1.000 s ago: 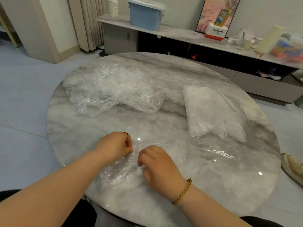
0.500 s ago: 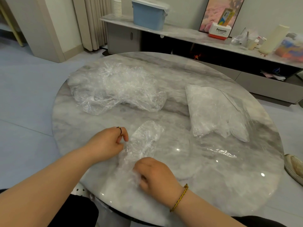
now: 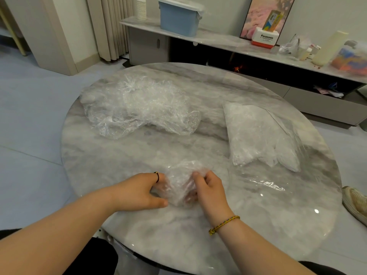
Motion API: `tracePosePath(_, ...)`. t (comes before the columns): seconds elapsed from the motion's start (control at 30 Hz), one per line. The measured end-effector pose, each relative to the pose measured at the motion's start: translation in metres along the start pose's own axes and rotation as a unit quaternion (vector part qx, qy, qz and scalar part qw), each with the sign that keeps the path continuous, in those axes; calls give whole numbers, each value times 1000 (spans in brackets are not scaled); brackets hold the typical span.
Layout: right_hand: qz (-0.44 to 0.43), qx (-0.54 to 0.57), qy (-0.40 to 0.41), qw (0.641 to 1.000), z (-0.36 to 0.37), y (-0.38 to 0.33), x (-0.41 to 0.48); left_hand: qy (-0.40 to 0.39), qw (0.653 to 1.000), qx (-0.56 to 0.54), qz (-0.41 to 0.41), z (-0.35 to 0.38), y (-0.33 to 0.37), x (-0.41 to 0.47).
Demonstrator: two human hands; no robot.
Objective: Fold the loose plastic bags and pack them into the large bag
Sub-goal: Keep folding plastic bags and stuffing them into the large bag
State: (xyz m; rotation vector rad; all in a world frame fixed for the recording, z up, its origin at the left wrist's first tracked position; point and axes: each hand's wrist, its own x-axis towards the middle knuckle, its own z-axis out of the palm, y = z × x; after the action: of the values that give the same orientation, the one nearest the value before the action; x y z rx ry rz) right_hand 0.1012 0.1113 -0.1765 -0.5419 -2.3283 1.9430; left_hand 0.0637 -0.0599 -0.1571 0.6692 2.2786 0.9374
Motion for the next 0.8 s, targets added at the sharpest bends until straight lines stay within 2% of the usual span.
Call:
tracePosePath(0.17, 67, -9, 9, 998, -3, 0, 8, 111, 993, -13, -45, 9, 5, 8)
tracePosePath(0.27, 65, -49, -5, 997, -5, -2, 8, 156, 984, 62, -52, 12, 9, 9)
tracePosePath(0.33, 58, -82, -12, 995, -5, -2, 8, 232, 959, 162, -30, 16, 10, 11)
tracePosePath(0.43, 37, -131, -8, 991, -5, 0, 11, 366, 882, 281, 89, 32, 9, 15)
tracePosePath(0.5, 17, -158, -3, 987, -3, -1, 12, 350, 873, 317, 123, 43, 9, 19)
tracePosePath(0.67, -53, -271, -4, 961, 1, -3, 9, 169, 904, 391, 21, 51, 5, 22)
tracePosePath(0.7, -109, -331, 30, 937, 1, -2, 7, 149, 912, 382, 1, 52, 5, 23)
tracePosePath(0.73, -184, -402, 72, 894, 1, -1, 6, 150, 917, 369, -13, 50, 8, 21)
tracePosePath(0.8, -257, -482, 61, 835, 4, 3, 7, 162, 918, 360, -31, 48, 8, 23)
